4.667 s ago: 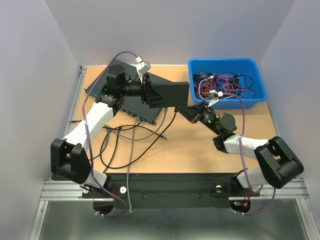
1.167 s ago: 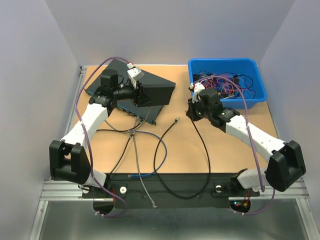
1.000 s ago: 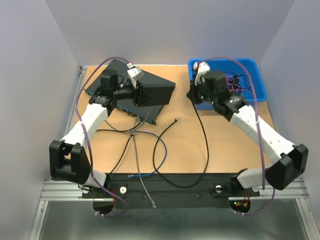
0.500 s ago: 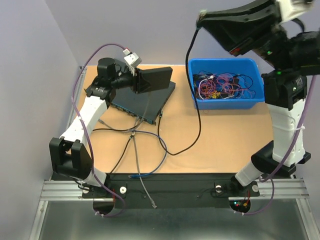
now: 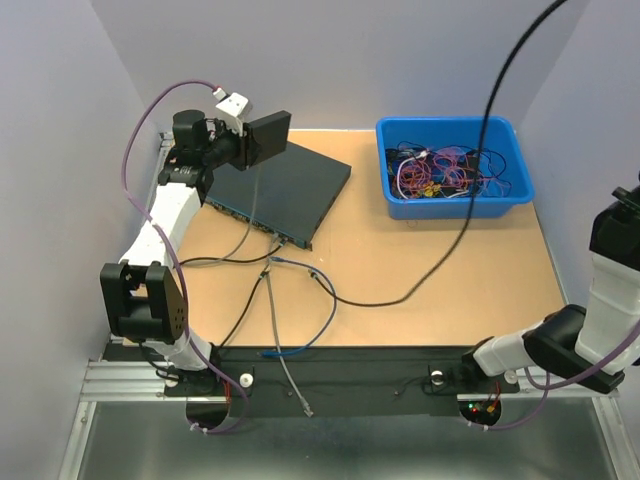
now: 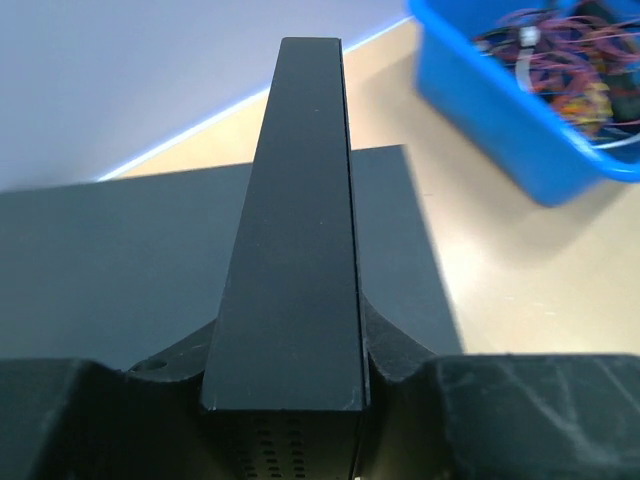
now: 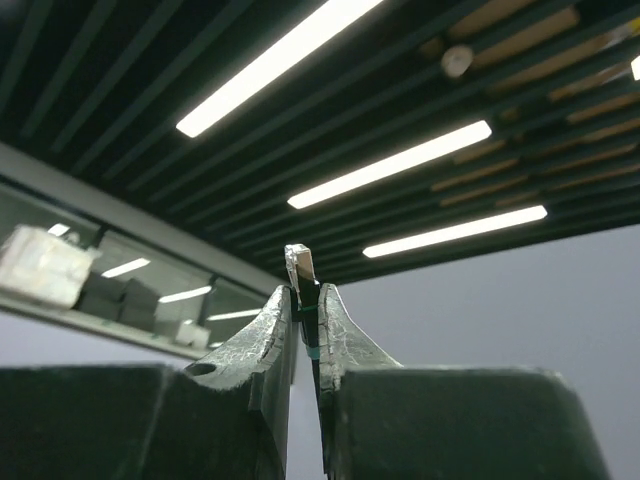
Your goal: Pull the plug from the switch port
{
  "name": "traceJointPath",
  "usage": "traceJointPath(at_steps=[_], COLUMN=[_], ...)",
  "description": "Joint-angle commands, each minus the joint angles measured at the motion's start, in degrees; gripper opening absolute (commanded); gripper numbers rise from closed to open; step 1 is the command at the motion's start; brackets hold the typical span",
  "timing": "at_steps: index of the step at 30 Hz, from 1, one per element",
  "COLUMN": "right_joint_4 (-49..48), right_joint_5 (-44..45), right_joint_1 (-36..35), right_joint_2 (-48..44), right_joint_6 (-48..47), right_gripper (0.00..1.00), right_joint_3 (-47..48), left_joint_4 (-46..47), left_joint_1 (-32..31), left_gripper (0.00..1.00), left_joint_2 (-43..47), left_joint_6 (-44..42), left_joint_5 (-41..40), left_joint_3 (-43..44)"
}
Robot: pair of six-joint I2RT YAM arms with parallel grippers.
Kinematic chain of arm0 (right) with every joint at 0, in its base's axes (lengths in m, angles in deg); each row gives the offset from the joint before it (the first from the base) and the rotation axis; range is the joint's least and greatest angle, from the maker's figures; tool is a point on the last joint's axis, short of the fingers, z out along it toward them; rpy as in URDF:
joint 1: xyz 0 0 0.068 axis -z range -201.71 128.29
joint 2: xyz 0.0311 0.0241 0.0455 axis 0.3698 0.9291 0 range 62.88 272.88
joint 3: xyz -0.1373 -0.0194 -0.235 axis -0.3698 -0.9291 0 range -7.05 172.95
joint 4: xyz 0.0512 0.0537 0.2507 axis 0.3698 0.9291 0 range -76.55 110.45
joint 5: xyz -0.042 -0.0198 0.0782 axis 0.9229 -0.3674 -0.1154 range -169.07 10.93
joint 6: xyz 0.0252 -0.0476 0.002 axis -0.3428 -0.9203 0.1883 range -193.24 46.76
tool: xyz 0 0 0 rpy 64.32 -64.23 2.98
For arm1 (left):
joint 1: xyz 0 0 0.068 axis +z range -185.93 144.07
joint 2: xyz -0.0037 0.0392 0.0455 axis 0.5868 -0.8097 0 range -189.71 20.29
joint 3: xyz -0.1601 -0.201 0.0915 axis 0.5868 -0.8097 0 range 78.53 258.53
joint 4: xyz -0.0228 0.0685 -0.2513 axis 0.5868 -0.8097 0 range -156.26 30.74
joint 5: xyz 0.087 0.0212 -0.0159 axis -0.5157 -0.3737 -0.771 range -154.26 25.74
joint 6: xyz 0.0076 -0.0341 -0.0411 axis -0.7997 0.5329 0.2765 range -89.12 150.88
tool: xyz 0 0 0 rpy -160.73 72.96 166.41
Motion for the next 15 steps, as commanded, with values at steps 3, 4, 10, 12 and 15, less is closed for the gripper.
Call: traceJointPath(at_steps=[3, 4, 10, 12, 15], right_joint_4=[-7.46, -7.81, -7.11, -7.20, -7.55], right_joint_5=[9.49, 9.67, 12.04, 12.31, 10.73], right_joint_1=[-0.05, -0.05, 0.04, -0.05, 0.04], right_joint_2=[-3.63, -4.25, -6.36, -6.19, -3.92], right_joint_6=[-7.55, -7.55, -10.96, -12.89, -16.42], right_gripper=[0.00, 0.00, 0.00, 0.00, 0.00], right_joint_3=[-1.32, -1.76, -3.87, -6.15, -7.31], left_joint_4=[9.68, 10.20, 9.42, 9.07, 8.72], left_joint_1=[4.28, 5.16, 5.43, 5.52, 5.43], left_gripper=[0.00, 0.00, 0.00, 0.00, 0.00], left_joint_2=[-1.75, -2.01, -1.58, -0.88, 0.35], left_joint_6=[-1.46, -1.37, -0.23, 0.21, 0.57], left_joint_5=[-6.57, -5.79, 0.02, 0.98, 2.39], left_joint_3=[5.26, 5.70, 7.02, 6.76, 5.88])
